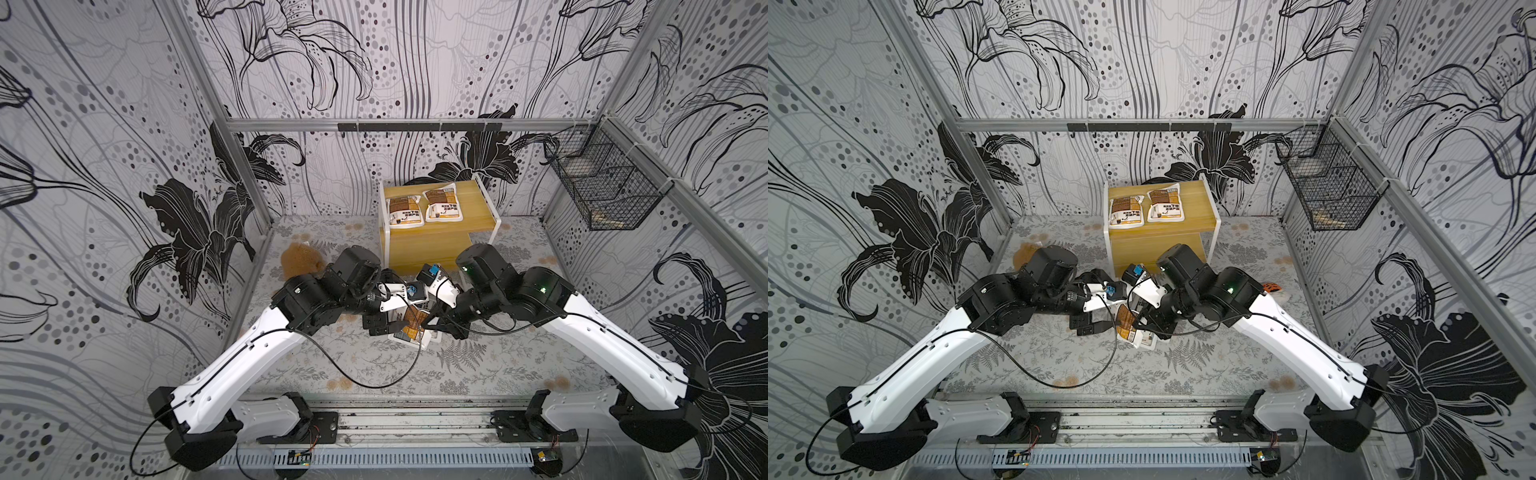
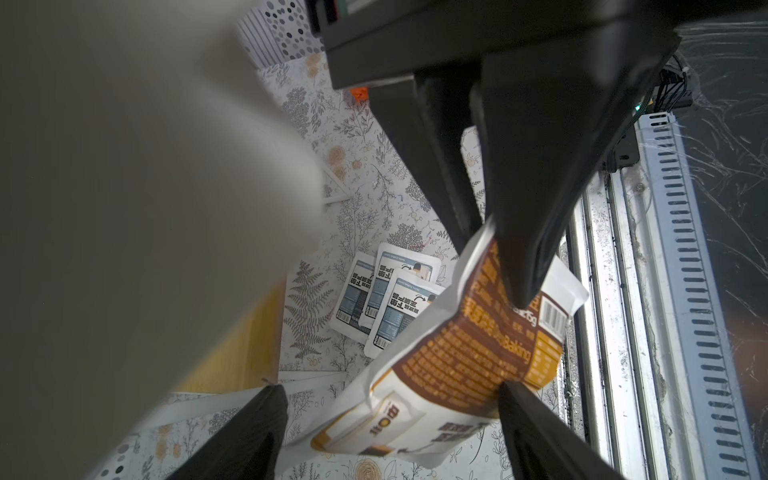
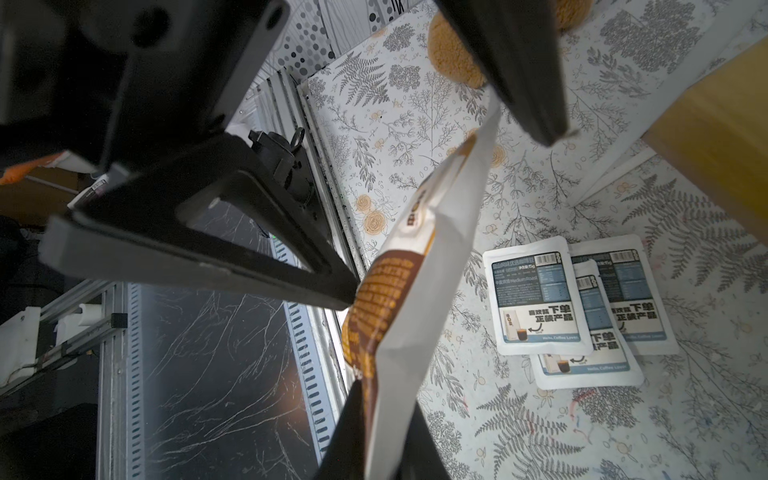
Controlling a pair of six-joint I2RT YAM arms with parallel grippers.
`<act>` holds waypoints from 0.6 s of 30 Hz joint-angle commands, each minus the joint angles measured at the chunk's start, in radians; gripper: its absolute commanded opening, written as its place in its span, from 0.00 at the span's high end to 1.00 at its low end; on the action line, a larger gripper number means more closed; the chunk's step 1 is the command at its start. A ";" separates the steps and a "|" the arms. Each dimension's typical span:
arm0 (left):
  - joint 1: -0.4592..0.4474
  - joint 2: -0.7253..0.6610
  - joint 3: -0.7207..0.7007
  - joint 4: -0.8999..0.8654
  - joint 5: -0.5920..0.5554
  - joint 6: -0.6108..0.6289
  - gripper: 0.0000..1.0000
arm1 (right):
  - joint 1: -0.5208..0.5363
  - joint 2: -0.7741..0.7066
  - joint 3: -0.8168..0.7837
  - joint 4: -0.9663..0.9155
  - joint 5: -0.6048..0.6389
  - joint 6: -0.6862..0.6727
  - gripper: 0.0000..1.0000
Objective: Place the bagged coffee beans on the shelf by color
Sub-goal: Pick up the bagged coffee beans at the center of the board.
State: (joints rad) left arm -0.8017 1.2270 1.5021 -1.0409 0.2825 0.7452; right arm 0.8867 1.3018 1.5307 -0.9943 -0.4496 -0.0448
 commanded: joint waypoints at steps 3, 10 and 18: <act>-0.019 0.026 0.041 -0.006 0.004 0.035 0.14 | 0.000 0.004 0.041 -0.009 -0.026 -0.053 0.91; -0.036 0.051 0.047 -0.020 0.004 0.049 0.31 | 0.000 -0.005 0.058 -0.005 -0.016 -0.088 0.92; -0.042 0.042 0.011 -0.014 0.003 0.042 0.51 | 0.000 0.020 0.077 -0.018 0.009 -0.103 0.93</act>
State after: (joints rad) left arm -0.8402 1.2682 1.5295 -1.0611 0.2886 0.7868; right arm 0.8829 1.3174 1.5654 -1.0405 -0.4255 -0.1223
